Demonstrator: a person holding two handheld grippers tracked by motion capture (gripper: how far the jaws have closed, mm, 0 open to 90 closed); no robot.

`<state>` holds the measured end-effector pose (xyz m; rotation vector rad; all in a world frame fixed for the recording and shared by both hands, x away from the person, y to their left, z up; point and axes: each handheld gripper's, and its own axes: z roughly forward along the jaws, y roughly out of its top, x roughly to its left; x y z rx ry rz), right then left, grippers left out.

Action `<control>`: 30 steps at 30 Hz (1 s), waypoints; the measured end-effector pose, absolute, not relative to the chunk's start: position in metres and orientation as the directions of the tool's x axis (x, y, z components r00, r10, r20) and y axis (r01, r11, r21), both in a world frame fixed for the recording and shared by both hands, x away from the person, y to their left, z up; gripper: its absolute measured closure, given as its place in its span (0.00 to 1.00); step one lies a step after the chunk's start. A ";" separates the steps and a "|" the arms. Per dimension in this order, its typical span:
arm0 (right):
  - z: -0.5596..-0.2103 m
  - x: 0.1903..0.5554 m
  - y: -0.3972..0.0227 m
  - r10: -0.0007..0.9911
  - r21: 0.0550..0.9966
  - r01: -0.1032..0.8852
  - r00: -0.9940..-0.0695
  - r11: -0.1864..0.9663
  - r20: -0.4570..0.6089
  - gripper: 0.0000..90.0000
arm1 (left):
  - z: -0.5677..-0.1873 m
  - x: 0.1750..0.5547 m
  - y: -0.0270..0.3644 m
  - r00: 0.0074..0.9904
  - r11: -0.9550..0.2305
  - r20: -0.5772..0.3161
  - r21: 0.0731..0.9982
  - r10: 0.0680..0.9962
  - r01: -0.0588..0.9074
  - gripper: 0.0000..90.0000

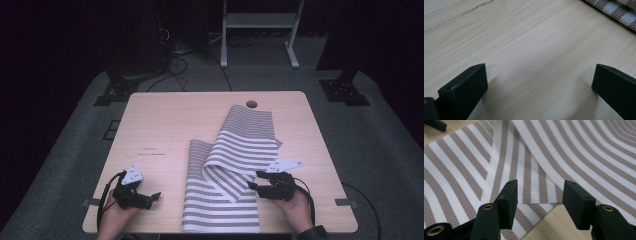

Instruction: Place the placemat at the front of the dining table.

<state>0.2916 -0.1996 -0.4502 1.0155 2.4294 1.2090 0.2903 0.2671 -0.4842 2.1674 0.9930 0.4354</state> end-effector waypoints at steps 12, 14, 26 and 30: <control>-0.464 0.286 -0.170 0.618 0.757 0.465 -0.780 0.460 0.104 0.50 | -0.484 0.290 0.267 0.651 -0.460 0.012 0.718 0.759 0.523 0.00; -0.466 0.285 -0.166 0.610 0.758 0.464 -0.784 0.459 0.110 0.50 | -0.484 0.290 0.267 0.651 -0.460 0.013 0.718 0.759 0.523 0.00; -0.475 0.279 -0.144 0.560 0.713 0.396 -0.829 0.579 0.005 0.51 | -0.484 0.290 0.267 0.651 -0.460 0.012 0.718 0.759 0.523 0.00; -0.475 0.280 -0.146 0.564 0.716 0.399 -0.826 0.573 0.009 0.59 | -0.484 0.290 0.267 0.651 -0.461 0.013 0.717 0.759 0.523 0.00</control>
